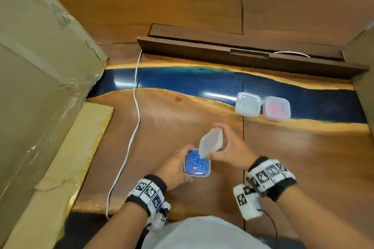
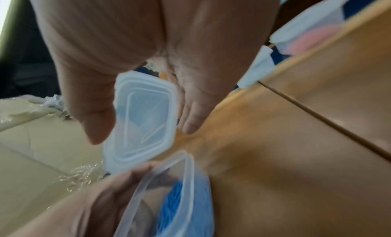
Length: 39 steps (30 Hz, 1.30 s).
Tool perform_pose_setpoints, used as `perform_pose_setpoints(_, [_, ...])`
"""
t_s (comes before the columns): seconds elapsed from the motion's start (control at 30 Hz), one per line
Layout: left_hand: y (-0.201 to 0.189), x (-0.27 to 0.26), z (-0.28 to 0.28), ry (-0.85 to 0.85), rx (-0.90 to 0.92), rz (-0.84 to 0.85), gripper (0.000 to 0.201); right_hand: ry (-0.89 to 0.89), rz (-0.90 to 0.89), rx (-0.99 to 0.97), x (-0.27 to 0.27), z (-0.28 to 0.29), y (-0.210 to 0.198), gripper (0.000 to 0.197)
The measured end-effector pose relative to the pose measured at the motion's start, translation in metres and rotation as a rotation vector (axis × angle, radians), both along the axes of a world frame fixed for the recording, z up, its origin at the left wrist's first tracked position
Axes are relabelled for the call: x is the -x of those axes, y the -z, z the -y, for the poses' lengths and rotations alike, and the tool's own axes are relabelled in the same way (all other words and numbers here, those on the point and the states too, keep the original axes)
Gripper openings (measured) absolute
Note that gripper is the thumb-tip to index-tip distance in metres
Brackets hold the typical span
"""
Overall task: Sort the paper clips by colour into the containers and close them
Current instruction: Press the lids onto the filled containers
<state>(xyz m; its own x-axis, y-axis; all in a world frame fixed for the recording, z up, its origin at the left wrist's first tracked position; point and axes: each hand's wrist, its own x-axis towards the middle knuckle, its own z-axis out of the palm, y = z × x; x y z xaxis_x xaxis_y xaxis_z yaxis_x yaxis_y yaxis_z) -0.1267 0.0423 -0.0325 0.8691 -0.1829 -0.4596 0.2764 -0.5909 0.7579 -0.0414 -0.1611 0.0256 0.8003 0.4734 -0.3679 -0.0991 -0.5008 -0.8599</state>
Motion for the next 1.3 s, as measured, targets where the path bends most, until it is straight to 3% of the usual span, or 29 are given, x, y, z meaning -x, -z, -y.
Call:
perform_pose_setpoints(0.1, [0.001,0.003,0.0,0.003,0.046,-0.009,0.096,-0.008,-0.071,-0.056,0.033,0.007,0.019,0.087])
perform_pose_setpoints(0.23, [-0.003,0.006,-0.003,-0.053,0.042,-0.016,0.095,-0.088,0.073,0.19,0.053,0.003,0.033,0.097])
perform_pose_setpoints(0.53, [-0.002,0.01,-0.007,-0.079,0.048,0.01,0.094,-0.184,0.268,0.396,0.059,-0.012,0.024,0.101])
perform_pose_setpoints(0.7, [-0.004,0.012,-0.009,-0.081,0.101,-0.007,0.105,-0.196,0.211,0.426,0.058,-0.014,0.025,0.102])
perform_pose_setpoints(0.9, [-0.009,0.011,-0.006,-0.094,0.123,0.042,0.073,-0.22,0.151,0.419,0.064,-0.016,0.029,0.104])
perform_pose_setpoints(1.07, [-0.004,0.013,-0.005,0.024,0.102,0.067,0.074,-0.304,0.406,0.647,0.08,-0.022,0.046,0.097])
perform_pose_setpoints(1.3, [0.0,0.011,-0.007,0.062,0.055,0.033,0.072,-0.286,0.492,0.722,0.081,-0.025,0.055,0.095])
